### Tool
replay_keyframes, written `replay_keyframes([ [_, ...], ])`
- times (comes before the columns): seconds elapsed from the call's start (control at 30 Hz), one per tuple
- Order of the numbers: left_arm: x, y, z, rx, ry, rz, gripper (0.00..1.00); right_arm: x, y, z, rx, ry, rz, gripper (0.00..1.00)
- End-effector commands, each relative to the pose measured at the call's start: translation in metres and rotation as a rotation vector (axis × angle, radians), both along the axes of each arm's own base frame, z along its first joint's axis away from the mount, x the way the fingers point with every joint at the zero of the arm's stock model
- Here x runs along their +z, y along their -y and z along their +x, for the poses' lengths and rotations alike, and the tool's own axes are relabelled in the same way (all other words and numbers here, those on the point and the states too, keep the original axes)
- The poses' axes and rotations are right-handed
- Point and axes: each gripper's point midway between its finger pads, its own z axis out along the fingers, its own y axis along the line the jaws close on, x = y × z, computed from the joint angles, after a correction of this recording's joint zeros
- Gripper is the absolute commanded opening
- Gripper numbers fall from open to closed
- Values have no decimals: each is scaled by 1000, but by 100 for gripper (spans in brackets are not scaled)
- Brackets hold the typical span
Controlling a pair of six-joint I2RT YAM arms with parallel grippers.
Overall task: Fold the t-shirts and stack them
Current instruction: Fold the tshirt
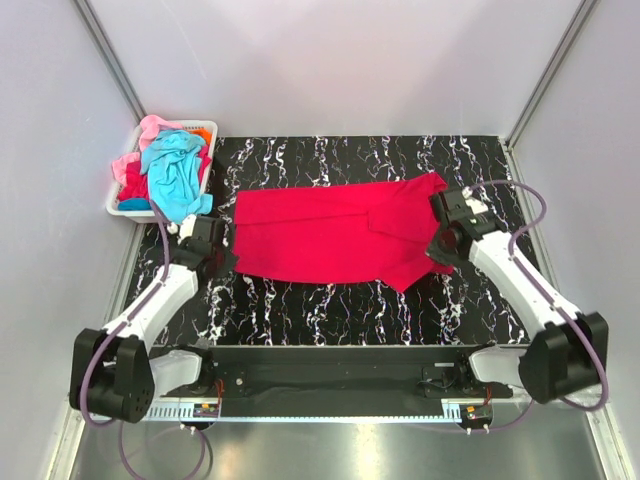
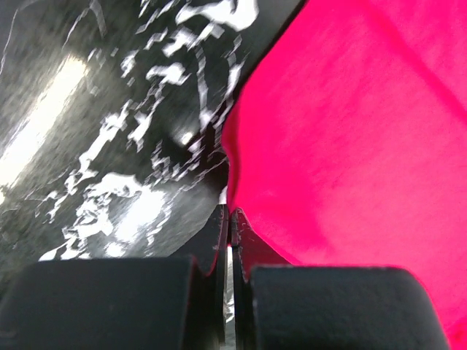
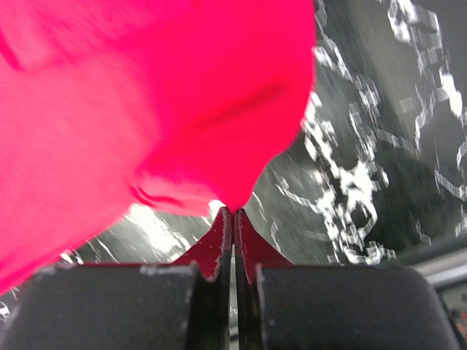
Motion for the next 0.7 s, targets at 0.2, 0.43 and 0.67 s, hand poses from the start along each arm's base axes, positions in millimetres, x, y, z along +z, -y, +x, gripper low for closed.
replay_keyframes([
  [0.2, 45, -1, 69, 77, 89, 32, 0, 58, 7, 99, 63, 208, -199, 0],
  [0.43, 45, 1, 115, 103, 77, 59, 0, 50, 15, 157, 61, 229, -236, 0],
  [0.67, 28, -1, 158, 127, 41, 108, 0, 8, 28, 206, 71, 201, -196, 0],
])
